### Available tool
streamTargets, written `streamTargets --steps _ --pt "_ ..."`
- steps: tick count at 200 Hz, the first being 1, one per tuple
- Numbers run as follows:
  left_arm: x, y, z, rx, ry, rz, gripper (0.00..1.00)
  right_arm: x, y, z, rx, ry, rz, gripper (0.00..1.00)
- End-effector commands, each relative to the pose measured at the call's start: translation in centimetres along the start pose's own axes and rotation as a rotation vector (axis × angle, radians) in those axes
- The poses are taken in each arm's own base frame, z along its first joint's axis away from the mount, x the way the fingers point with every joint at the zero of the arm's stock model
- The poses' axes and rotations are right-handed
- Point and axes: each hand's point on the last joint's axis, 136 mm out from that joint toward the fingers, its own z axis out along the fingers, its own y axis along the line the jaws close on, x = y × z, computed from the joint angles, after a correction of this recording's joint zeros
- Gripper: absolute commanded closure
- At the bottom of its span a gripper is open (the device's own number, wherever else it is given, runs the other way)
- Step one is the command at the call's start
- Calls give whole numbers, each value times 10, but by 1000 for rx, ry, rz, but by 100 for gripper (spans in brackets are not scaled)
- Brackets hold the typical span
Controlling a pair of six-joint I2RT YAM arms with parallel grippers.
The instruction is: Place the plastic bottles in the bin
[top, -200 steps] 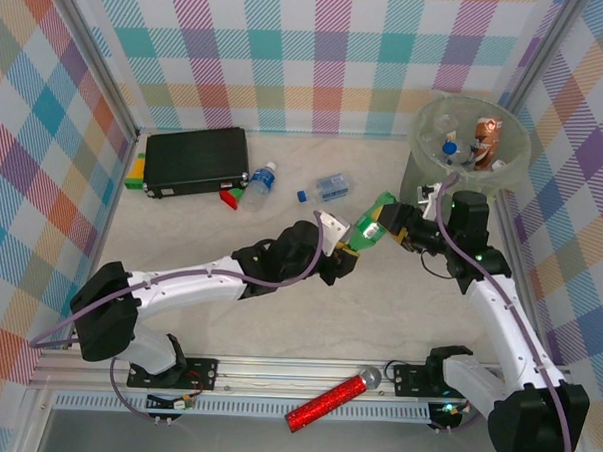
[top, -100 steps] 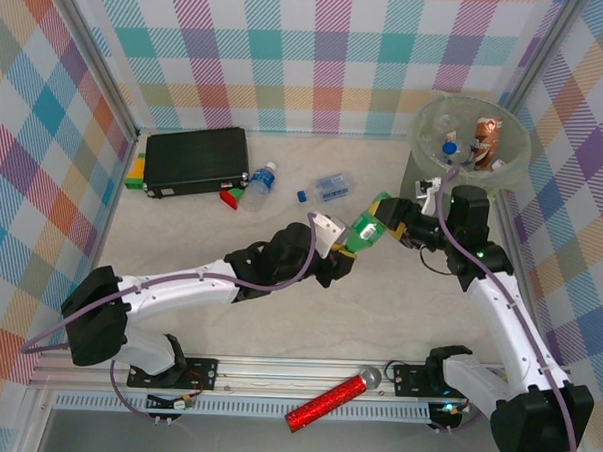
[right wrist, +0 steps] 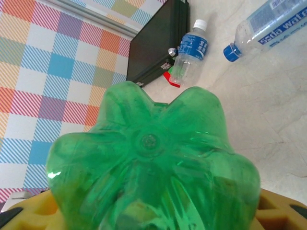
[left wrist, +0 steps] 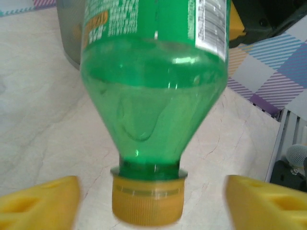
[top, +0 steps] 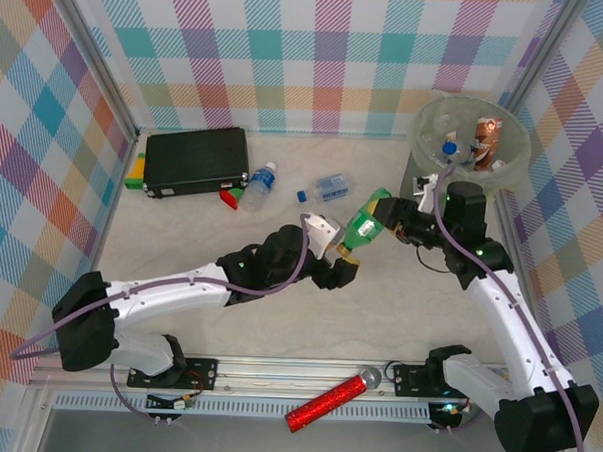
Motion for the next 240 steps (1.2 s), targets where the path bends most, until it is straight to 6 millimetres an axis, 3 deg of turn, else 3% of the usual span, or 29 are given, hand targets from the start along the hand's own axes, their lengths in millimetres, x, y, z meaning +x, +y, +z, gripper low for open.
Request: streamTargets --steps 1,33,59,109,141,191,240 --pt "-13 9 -21 -61 -66 -1 0 -17 17 -10 21 -54 -62 49" --pt "-22 32 -55 -181 -149 -20 1 -55 23 -36 191 -204 -177 49" --pt "-13 61 -77 -321 -209 -28 0 -95 29 -60 343 -346 -261 49" --pt "18 89 -79 -449 -188 0 0 -177 39 -100 622 -615 -394 50" --pt "31 94 -75 -463 -177 11 1 -222 28 -100 789 -710 -462 49" --pt "28 89 -83 -423 -202 -16 0 -289 9 -92 956 -799 -494 48" --pt "27 86 -83 -406 -198 -21 0 -328 -50 -68 1069 -773 -414 47"
